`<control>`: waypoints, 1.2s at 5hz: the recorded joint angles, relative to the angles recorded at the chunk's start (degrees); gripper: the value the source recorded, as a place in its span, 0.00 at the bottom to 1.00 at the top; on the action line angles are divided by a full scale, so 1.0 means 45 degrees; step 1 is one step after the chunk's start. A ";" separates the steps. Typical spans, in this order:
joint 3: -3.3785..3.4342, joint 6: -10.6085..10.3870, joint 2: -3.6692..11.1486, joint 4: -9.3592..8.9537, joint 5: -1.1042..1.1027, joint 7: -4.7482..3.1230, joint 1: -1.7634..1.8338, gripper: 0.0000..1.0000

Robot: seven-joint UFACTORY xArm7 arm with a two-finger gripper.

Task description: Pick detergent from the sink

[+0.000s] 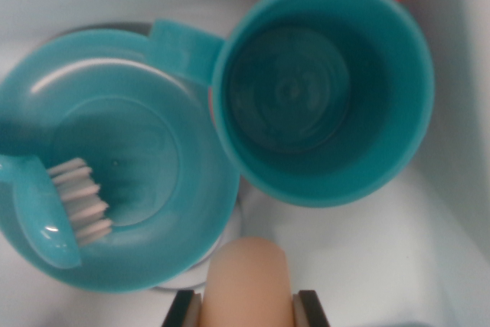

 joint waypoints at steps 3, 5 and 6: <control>0.0002 0.0354 -0.0099 0.0257 -0.0018 0.0017 0.0003 1.00; 0.0004 0.0755 -0.0210 0.0547 -0.0039 0.0036 0.0006 1.00; 0.0007 0.1233 -0.0343 0.0894 -0.0063 0.0059 0.0010 1.00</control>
